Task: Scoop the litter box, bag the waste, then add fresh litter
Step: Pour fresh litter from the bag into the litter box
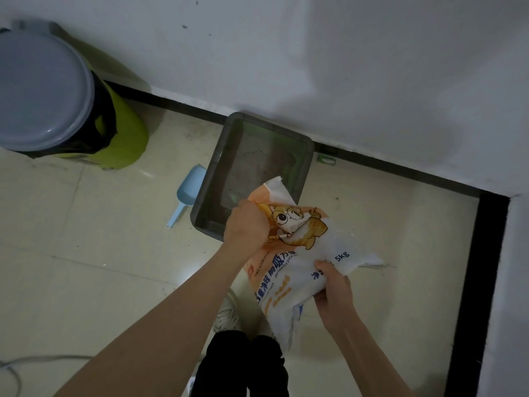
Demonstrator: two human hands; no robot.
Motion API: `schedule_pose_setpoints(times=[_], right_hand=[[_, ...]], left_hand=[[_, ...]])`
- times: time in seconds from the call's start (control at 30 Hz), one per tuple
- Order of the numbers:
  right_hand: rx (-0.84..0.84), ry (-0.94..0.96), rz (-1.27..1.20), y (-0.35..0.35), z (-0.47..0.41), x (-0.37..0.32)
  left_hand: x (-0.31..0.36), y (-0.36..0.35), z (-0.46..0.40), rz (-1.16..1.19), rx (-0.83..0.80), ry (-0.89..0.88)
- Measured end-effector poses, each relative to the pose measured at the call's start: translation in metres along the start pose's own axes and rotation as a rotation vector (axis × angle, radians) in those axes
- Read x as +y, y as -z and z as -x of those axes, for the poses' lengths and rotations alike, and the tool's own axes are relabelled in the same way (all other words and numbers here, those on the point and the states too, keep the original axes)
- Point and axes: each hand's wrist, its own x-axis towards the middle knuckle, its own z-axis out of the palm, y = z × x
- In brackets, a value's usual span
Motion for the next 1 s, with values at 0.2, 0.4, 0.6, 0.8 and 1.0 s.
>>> schedule_pose_setpoints(times=[0.2, 0.4, 0.6, 0.8, 1.0], right_hand=[[-0.02, 0.0, 0.019, -0.005, 0.001, -0.003], [-0.024, 0.006, 0.014, -0.013, 0.004, -0.007], [-0.04, 0.017, 0.055, -0.023, 0.007, -0.011], [-0.033, 0.028, 0.081, -0.028, 0.007, -0.016], [-0.03, 0.044, 0.102, -0.03, 0.008, -0.017]], left_hand=[[-0.007, 0.006, 0.004, 0.018, 0.047, -0.052], [-0.013, 0.003, 0.017, -0.029, 0.095, -0.232], [-0.019, 0.01, 0.018, -0.098, 0.085, -0.245], [-0.02, 0.013, 0.014, -0.034, 0.092, -0.218], [-0.022, 0.016, 0.012, 0.014, 0.063, -0.196]])
